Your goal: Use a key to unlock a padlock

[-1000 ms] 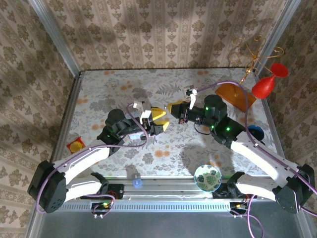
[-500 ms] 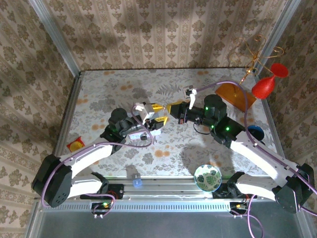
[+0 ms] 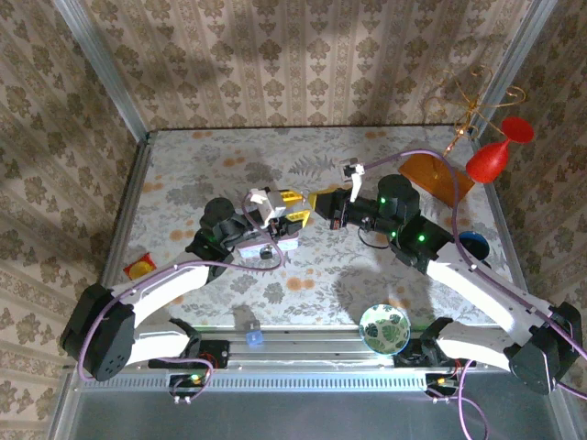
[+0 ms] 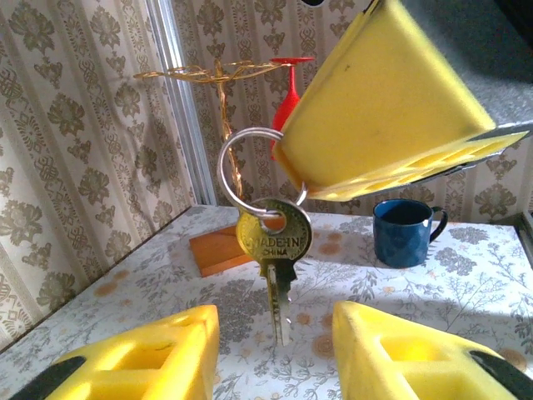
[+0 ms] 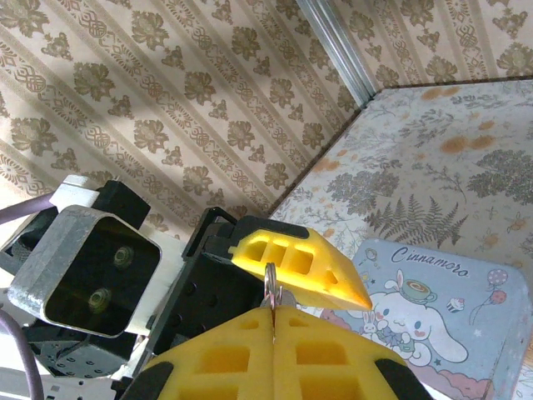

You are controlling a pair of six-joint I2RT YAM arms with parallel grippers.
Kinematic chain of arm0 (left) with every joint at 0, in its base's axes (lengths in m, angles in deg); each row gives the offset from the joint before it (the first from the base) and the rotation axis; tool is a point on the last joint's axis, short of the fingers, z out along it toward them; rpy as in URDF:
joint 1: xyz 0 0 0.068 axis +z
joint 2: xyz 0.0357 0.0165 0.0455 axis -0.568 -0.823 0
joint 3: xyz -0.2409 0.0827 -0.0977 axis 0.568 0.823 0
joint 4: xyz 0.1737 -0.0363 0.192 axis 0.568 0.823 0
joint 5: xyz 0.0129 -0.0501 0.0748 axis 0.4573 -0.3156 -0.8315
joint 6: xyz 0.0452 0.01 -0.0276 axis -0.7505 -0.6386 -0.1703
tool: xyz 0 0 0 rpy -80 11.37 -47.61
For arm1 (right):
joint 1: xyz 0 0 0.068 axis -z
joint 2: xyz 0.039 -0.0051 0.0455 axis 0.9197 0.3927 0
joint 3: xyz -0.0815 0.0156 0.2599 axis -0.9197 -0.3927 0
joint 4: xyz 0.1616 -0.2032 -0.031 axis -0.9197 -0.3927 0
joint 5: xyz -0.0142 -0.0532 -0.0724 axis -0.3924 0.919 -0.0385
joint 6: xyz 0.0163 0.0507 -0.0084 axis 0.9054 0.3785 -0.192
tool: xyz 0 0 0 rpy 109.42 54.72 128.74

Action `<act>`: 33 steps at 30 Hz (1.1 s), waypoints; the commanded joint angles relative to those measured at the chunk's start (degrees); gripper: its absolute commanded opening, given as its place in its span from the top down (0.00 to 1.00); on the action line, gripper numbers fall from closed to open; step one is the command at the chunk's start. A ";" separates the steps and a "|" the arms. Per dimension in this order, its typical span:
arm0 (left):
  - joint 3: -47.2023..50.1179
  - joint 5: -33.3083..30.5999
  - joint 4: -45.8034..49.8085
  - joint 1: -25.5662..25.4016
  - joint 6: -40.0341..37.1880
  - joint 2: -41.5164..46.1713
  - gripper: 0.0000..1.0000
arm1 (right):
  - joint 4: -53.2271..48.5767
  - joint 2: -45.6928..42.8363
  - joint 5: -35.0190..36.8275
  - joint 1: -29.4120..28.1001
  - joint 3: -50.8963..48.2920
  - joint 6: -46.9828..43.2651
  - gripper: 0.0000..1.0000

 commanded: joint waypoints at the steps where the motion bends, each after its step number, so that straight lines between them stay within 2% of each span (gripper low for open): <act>1: -2.08 1.20 -1.39 0.42 -1.05 -0.21 0.63 | 2.25 0.30 -0.72 0.13 1.40 0.46 1.00; 9: -2.36 -0.23 -1.21 0.42 -1.12 -0.47 0.70 | 2.18 0.36 -0.56 0.17 1.16 0.64 1.00; 17: -2.44 -1.41 0.25 0.50 -2.24 0.21 0.85 | 1.91 0.31 0.12 0.17 0.92 0.55 1.00; 23: -2.27 -4.93 5.30 0.43 -6.75 2.26 0.99 | -0.36 -0.04 1.43 0.14 1.53 -0.02 1.00; 25: -2.18 -7.13 8.14 0.42 -9.34 3.32 1.00 | -2.58 -0.36 2.47 0.17 2.39 -0.48 1.00; 26: -2.14 -8.79 9.60 0.42 -10.86 3.99 1.00 | -4.48 -0.61 3.69 0.17 3.11 -0.67 0.94; 28: -1.85 -12.16 11.55 0.27 -13.88 5.16 1.00 | -7.95 -0.97 5.49 0.17 4.62 -0.89 0.92; 29: -1.75 -14.13 12.53 0.18 -15.66 5.86 1.00 | -10.25 -1.14 6.82 0.17 5.56 -0.65 0.86; 30: -1.66 -15.95 13.12 -0.20 -17.39 6.39 1.00 | -12.58 -1.23 8.22 0.17 6.50 -0.24 0.74; 31: -1.65 -18.27 14.03 -0.77 -19.63 7.00 1.00 | -15.38 -1.28 10.06 0.25 7.68 0.58 0.69; 33: -1.44 -23.48 14.37 -2.26 -23.80 7.82 1.00 | -20.21 -1.19 12.21 0.26 9.80 1.82 0.66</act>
